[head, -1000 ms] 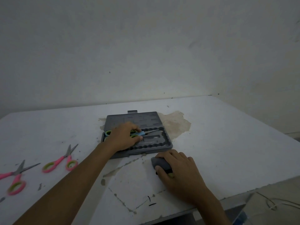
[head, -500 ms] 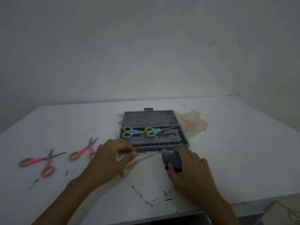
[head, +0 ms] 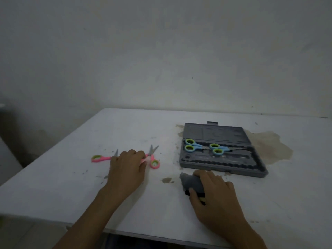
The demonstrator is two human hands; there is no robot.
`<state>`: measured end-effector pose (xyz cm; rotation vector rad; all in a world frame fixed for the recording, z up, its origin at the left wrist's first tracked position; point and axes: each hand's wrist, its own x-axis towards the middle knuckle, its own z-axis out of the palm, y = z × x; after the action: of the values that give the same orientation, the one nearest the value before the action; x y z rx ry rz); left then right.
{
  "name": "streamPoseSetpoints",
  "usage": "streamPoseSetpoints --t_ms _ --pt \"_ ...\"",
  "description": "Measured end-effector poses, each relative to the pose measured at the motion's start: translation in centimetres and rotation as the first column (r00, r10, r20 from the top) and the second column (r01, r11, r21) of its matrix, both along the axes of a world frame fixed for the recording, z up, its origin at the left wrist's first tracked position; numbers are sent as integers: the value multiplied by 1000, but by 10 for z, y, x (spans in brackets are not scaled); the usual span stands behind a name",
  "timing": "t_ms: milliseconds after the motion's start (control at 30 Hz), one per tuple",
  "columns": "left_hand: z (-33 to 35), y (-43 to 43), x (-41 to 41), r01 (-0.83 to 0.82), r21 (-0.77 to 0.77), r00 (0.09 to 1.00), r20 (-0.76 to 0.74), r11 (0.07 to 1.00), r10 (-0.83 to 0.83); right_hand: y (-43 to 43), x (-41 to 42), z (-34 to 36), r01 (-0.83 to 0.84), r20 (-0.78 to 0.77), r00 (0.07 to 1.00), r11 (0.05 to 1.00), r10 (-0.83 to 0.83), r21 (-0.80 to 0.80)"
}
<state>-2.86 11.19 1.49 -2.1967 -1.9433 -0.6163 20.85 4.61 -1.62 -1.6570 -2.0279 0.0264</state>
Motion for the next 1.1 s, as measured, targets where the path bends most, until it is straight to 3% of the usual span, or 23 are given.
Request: streamPoseSetpoints --t_ms 133,333,433,533,600,667,833,967,1033,1100 --pt "-9 14 7 -131 -26 979 -163 991 125 0 2 -4 -5 8 1000 1000 5 6" --pt "-9 19 10 -192 -46 972 -145 980 183 0 1 -5 -9 11 1000 999 9 35" --pt "-13 15 10 -171 -51 984 -53 984 168 -1 0 -6 8 8 1000 999 -9 37" --pt "-15 10 8 -90 -85 966 234 992 108 -2 0 -6 8 -5 1000 998 -8 60" --pt "-10 3 10 10 -149 860 506 989 68 -3 1 -4 0 -27 1000 999 2 53" --pt "-5 -6 11 74 -180 737 673 981 68 -4 2 -4 -18 -61 998 999 21 50" --pt "-1 -20 15 216 -173 444 894 961 61 -5 0 -2 -48 -115 992 994 59 95" --pt "-1 -31 35 381 -132 33 991 915 130 -7 1 1 -29 -173 983 988 56 151" --pt "-1 -34 43 423 -121 -23 989 898 144 -7 1 1 -17 -224 973 984 57 175" --pt "0 -38 47 437 -121 4 991 891 133 -9 2 3 -7 -314 947 981 69 195"
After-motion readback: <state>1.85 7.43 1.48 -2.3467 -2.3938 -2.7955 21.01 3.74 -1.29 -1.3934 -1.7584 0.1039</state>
